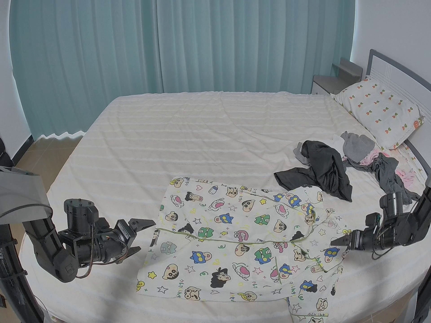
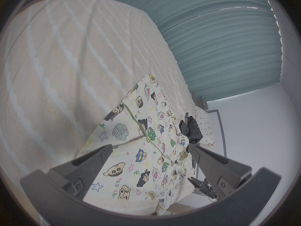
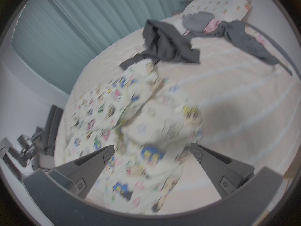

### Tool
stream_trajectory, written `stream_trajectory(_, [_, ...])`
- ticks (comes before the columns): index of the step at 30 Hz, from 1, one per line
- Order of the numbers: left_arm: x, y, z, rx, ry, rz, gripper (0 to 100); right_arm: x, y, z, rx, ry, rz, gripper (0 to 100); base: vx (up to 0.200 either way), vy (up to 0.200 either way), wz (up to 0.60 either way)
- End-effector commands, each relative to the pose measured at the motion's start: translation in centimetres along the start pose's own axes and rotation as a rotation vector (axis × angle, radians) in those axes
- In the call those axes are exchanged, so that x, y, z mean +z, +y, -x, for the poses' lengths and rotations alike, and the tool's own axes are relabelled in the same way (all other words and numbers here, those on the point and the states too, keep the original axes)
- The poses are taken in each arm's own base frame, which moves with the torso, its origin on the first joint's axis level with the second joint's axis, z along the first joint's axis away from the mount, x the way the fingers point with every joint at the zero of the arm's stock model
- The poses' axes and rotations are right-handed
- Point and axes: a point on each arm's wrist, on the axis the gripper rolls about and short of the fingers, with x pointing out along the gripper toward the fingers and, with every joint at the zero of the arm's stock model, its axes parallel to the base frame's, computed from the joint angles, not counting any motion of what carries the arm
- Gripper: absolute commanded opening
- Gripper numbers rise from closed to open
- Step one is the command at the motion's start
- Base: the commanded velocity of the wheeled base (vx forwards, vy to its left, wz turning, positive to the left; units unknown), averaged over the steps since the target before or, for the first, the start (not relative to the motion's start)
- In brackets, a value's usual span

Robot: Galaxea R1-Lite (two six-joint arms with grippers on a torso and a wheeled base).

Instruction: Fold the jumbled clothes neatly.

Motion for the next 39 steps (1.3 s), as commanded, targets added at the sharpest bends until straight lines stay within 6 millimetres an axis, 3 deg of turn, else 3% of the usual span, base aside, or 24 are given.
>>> stream_trajectory(1, [-0.2,0.1,-0.1,0.001,0.020,0.002,100,-2.3,0.8,1.1,0.053,0.050,0.015,100,-0.200,0.000,0.00])
stream_trajectory(5, [-0.3,0.4,-0.3,0.005,0.031,0.006,100,-3.7,0.6,0.1,0.051,0.130,0.052,100,-0.200,0.000,0.00])
stream_trajectory(11, [-0.2,0.4,-0.3,0.005,0.028,0.007,100,-4.0,-0.1,-1.6,0.041,0.145,0.089,100,-0.033,0.000,0.00])
stream_trajectory(23, [-0.2,0.7,-0.7,0.001,0.018,-0.002,100,-7.2,1.3,-5.1,-0.023,0.129,0.232,100,0.000,0.000,0.00])
stream_trajectory(30, [-0.2,0.7,-0.8,0.001,0.018,-0.004,100,-8.7,1.3,-4.9,-0.010,0.103,0.259,100,0.000,0.000,0.00])
stream_trajectory(39, [-0.2,0.7,-0.8,0.002,0.017,-0.004,100,-8.9,1.3,-5.1,-0.010,0.087,0.266,100,0.000,0.000,0.00])
